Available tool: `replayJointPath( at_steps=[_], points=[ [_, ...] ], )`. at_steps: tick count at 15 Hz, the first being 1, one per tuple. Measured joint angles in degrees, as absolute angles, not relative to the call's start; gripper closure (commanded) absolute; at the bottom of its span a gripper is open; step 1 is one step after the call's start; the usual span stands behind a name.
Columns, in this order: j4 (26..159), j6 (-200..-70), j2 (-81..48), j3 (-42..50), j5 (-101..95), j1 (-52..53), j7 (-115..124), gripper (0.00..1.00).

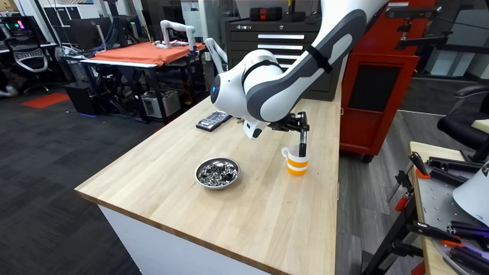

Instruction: Put the marker inside the mug cup

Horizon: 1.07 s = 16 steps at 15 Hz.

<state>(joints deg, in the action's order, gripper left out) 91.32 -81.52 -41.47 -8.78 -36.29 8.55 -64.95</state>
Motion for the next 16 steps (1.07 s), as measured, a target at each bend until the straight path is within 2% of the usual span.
replayJointPath(
  at_steps=[1,2,4,11,16],
  points=[
    [91.12,-81.54,-41.64,-8.83,-36.3,8.6,-65.21,0.88],
    [90.95,-81.55,-41.81,-8.89,-36.3,8.65,-65.46,0.52],
    [90.52,-81.55,-42.27,-9.01,-36.31,8.83,-65.84,0.45],
    [89.52,-81.55,-42.82,-9.17,-36.31,9.08,-66.65,0.02],
    [87.66,-81.55,-42.58,-9.13,-33.75,8.01,-66.7,0.0]
  ],
)
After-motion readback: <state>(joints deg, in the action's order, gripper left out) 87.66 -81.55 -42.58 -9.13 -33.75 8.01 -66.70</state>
